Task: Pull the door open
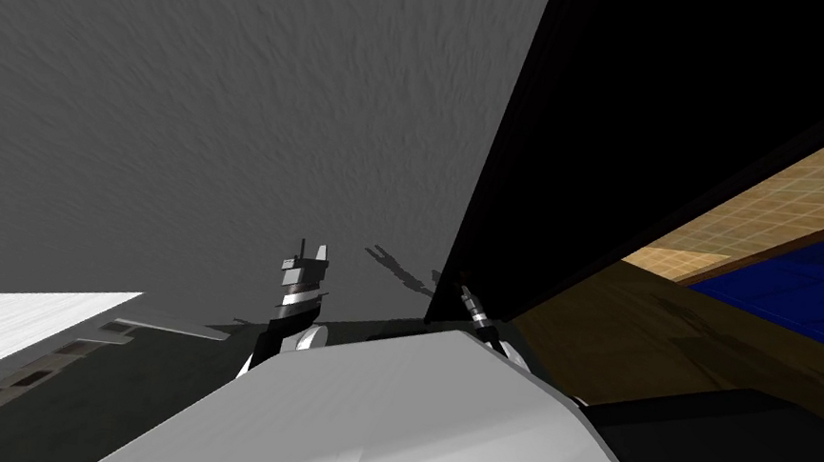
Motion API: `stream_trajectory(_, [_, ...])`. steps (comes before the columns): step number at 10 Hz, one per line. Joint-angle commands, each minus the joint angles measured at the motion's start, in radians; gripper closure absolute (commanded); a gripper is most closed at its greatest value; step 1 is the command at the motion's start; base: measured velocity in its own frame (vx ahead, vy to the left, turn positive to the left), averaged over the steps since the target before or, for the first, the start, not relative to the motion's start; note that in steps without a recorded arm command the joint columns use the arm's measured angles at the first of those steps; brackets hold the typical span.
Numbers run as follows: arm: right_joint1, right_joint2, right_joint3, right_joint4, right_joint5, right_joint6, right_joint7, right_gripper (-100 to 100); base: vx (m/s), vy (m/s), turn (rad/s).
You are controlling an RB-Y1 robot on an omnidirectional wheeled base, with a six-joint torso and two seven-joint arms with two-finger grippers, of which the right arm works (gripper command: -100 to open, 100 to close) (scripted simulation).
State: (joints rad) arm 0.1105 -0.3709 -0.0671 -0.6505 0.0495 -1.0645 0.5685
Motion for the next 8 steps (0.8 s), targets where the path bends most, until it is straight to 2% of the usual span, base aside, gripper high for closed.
stream_trajectory(1, [-0.003, 0.003, 0.001, 0.000, -0.009, 0.003, -0.035, -100, -0.046, -0.019, 0.039])
stream_trajectory(7, [-0.020, 0.019, 0.008, 0.001, -0.055, 0.018, -0.186, -100, -0.032, -0.017, 0.040])
stream_trajectory(8, [-0.020, 0.019, 0.008, 0.001, -0.055, 0.018, -0.193, -100, -0.034, -0.019, 0.015])
